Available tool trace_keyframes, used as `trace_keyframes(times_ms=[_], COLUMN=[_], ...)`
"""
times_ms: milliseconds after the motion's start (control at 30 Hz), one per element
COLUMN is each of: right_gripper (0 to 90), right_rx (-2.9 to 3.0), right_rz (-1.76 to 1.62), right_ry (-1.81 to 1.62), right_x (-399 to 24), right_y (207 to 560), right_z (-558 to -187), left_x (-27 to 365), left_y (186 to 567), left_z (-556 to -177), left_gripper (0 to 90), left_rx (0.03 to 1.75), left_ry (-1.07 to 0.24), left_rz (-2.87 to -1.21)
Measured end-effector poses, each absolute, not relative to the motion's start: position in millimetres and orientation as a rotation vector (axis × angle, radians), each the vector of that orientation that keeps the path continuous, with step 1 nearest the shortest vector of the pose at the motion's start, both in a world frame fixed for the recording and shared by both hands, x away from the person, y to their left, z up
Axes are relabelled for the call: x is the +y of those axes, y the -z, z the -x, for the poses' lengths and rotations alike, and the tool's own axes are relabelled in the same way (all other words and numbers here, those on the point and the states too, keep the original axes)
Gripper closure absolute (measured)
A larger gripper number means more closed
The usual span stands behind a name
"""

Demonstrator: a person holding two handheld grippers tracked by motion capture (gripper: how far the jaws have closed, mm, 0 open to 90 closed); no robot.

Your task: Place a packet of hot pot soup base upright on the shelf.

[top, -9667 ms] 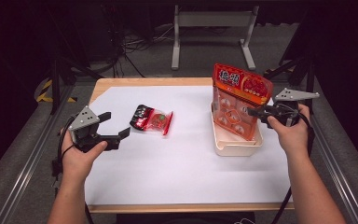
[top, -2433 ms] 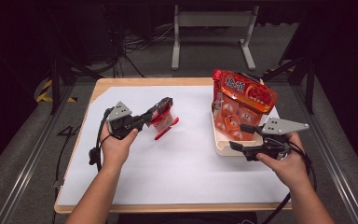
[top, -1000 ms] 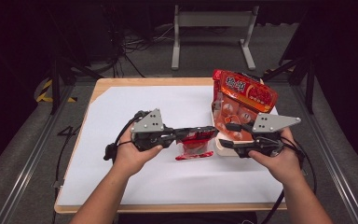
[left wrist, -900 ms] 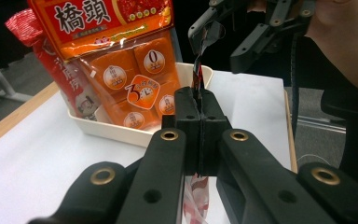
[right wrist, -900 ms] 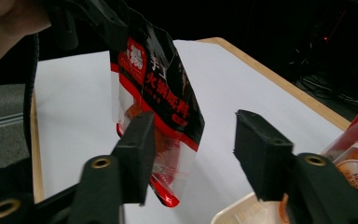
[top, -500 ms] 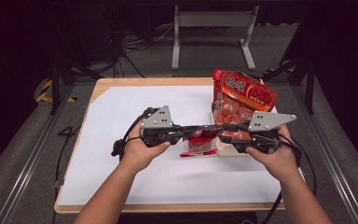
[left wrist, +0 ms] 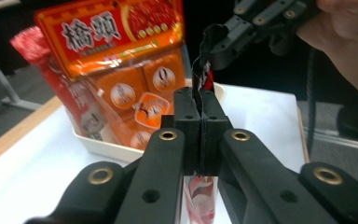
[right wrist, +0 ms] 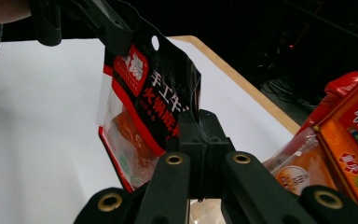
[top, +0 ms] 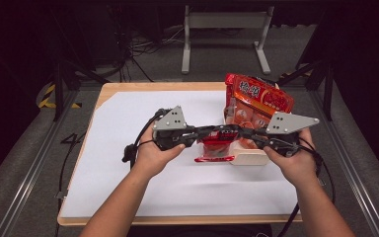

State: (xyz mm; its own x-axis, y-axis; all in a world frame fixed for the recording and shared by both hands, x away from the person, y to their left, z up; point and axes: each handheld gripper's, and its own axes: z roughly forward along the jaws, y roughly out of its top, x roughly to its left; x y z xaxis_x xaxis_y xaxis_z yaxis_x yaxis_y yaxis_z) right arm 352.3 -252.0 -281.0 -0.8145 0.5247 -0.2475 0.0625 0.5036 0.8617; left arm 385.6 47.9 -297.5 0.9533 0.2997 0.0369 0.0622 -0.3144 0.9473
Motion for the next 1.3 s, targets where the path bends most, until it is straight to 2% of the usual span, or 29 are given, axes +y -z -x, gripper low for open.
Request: trace_keyframes(times_ms=[300, 467, 1300], right_gripper=[90.0, 90.0, 90.0], right_rx=[2.195, 2.178, 2.083], right_rz=[-0.525, -0.553, -0.626], right_ry=[-1.249, -1.263, -1.261], right_x=[-262.6, -269.6, -300.7], right_y=[273.5, 272.8, 273.3], right_z=[-352.5, -353.1, -354.4], left_x=[45.4, 42.9, 3.7], left_y=[296.6, 299.8, 292.6], left_z=[-397.4, -403.9, -416.2], left_gripper=[80.7, 90.0, 90.0], left_rx=[0.339, 0.363, 0.349], left_ry=[-0.278, -0.269, -0.296], left_rz=[-1.847, -1.852, -1.844])
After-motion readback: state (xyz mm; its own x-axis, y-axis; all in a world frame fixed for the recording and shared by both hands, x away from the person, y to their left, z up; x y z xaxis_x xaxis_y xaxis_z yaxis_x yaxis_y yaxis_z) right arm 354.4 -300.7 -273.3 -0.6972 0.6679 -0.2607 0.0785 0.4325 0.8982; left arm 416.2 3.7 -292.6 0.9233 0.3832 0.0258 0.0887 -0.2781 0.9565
